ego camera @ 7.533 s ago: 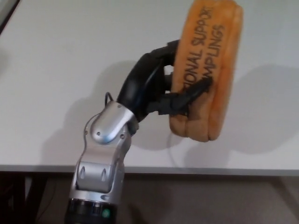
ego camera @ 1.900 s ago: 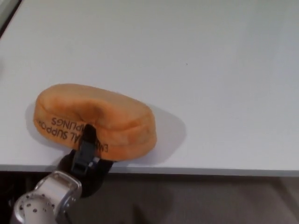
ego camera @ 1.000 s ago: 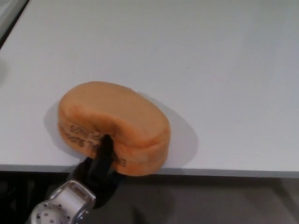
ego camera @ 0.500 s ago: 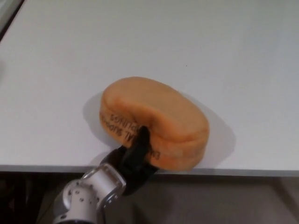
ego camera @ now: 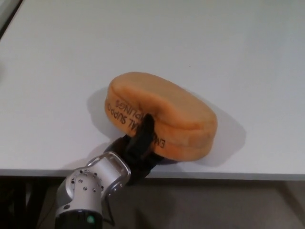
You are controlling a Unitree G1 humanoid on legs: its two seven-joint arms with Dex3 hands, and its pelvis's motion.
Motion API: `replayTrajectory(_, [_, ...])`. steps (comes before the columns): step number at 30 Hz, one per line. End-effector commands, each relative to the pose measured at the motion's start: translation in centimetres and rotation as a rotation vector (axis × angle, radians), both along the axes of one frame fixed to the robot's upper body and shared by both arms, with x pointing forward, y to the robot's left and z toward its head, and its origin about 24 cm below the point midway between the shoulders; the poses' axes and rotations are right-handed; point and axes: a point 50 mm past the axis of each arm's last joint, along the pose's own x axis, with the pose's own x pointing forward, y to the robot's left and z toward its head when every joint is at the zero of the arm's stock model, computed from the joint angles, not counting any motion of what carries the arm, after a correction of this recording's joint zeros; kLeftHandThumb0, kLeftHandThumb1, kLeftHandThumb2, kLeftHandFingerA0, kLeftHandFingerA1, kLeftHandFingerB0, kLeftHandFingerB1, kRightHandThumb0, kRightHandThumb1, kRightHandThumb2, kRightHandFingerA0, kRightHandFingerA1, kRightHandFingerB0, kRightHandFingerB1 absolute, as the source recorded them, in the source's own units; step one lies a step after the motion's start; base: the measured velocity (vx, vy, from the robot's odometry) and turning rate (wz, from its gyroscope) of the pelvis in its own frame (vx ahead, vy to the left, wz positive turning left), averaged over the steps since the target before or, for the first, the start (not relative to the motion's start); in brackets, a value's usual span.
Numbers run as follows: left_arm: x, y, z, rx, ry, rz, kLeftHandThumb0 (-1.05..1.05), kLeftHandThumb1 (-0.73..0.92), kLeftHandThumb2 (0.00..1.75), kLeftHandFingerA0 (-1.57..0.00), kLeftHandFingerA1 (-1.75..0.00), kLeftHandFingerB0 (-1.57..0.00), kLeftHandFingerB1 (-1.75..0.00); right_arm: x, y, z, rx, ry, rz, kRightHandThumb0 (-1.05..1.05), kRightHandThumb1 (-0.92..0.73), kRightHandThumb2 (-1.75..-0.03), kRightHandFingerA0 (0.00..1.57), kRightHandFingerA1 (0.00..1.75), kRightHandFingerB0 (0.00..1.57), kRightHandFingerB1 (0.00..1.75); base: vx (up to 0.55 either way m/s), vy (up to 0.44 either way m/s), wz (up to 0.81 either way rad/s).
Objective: A soft plate is kept in the center of the table close to the robot and the robot uses its left hand to pick up the plate, turns it upside down and places it back on the table
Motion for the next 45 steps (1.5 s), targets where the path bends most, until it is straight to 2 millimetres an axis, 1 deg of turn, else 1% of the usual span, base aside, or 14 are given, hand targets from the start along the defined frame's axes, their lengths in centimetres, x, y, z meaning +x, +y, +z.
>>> replayTrajectory(1, [0.4,0.3,0.6,0.005,-0.001,0.027,-0.44,0.80,0.64,-1.01,-1.75,-0.64,-1.75,0.1,-0.4,0.3,-0.013,-0.004,-0.004,-0.87,-0.77,-1.09,0.35,0.62,0.00,0.09,0.00,0.000,0.00])
replayTrajectory(8, [0.6,0.8,0.5,0.009,0.010,0.059,-0.46,0.83,0.65,-1.00,-1.75,-0.70,-1.73,0.2,-0.4,0.4,-0.018,-0.005,-0.007,-0.88,-0.77,-1.09,0.34,0.62,0.00,0.08,0.00,0.000,0.00])
replayTrajectory(9, [0.3,0.9,0.5,-0.003,-0.035,0.015,-0.62,0.87,0.71,-0.74,-1.74,-0.51,-1.48,0.2,-0.4,0.3,-0.008,0.003,-0.015,-0.84,-0.75,-1.08,0.36,0.63,0.00,0.11,0.00,0.000,0.00])
replayTrajectory(10, [0.2,0.9,0.4,0.001,-0.034,0.006,-0.70,0.85,0.70,-0.70,-1.52,-0.45,-1.25,0.2,-0.4,0.4,-0.010,0.002,-0.015,-0.83,-0.75,-1.08,0.37,0.64,0.00,0.12,0.00,0.000,0.00])
replayTrajectory(11, [0.1,1.0,0.4,-0.002,-0.036,0.001,-0.78,0.73,1.13,-0.68,-1.08,-0.37,-0.77,0.2,-0.4,0.4,-0.012,0.001,-0.013,-0.85,-0.76,-1.09,0.35,0.63,0.00,0.11,0.00,0.000,0.00])
replayTrajectory(12, [0.1,1.0,0.4,-0.008,-0.038,0.000,-0.78,0.73,1.13,-0.68,-1.08,-0.37,-0.77,0.2,-0.4,0.4,-0.013,0.000,-0.013,-0.85,-0.76,-1.09,0.35,0.63,0.00,0.11,0.00,0.000,0.00])
replayTrajectory(13, [0.0,1.1,0.4,-0.008,-0.062,-0.017,-0.87,0.89,0.67,-0.26,-0.68,-0.03,-0.32,0.2,-0.4,0.4,-0.008,0.003,-0.010,-0.87,-0.76,-1.09,0.33,0.62,0.00,0.08,0.00,0.000,0.00])
replayTrajectory(14, [-0.1,1.1,0.4,-0.008,-0.065,-0.019,-0.87,0.89,0.67,-0.26,-0.68,-0.03,-0.32,0.2,-0.4,0.4,-0.008,0.003,-0.010,-0.87,-0.76,-1.09,0.33,0.62,0.00,0.08,0.00,0.000,0.00])
replayTrajectory(15, [-0.1,1.1,0.5,-0.005,-0.085,-0.046,-1.00,0.73,1.07,0.00,-0.10,0.00,0.00,0.2,-0.4,0.4,-0.007,0.004,-0.010,-0.82,-0.88,-0.66,0.34,0.54,0.00,0.18,0.00,0.000,0.00])
replayTrajectory(16, [-0.2,1.3,0.6,0.001,-0.111,-0.088,-1.04,0.80,1.12,0.00,-0.15,0.00,0.00,0.3,-0.4,0.4,0.001,0.004,-0.012,-0.86,-0.76,-1.08,0.33,0.62,0.00,0.09,0.00,0.000,0.00])
replayTrajectory(37, [-0.3,3.1,1.1,-0.011,-0.125,-0.132,-1.03,0.80,1.11,0.00,-0.17,0.00,0.00,0.4,-0.1,0.4,0.016,0.018,-0.022,-0.84,-0.75,-1.08,0.32,0.60,0.00,0.12,0.00,0.000,0.00])
replayTrajectory(40, [-0.2,3.7,1.4,0.098,-0.114,-0.241,-1.05,0.83,1.12,0.00,-0.16,0.00,0.00,0.5,-0.3,0.6,0.019,0.024,-0.030,-0.83,-0.75,-1.08,0.33,0.61,0.00,0.12,0.00,0.000,0.00])
replayTrajectory(42, [-0.5,4.3,1.2,0.294,-0.101,-0.378,-1.04,0.81,1.10,0.00,-0.19,0.00,0.00,0.5,-0.2,0.5,0.014,0.023,-0.031,-0.83,-0.75,-1.08,0.34,0.61,0.00,0.12,0.00,0.000,0.00])
replayTrajectory(45, [-1.4,5.3,0.6,0.442,-0.069,-0.452,-1.02,0.78,1.11,0.00,-0.22,0.00,0.00,0.4,-0.1,0.5,0.022,0.022,-0.027,-0.85,-0.77,-1.09,0.33,0.62,0.00,0.10,0.00,0.000,0.00])
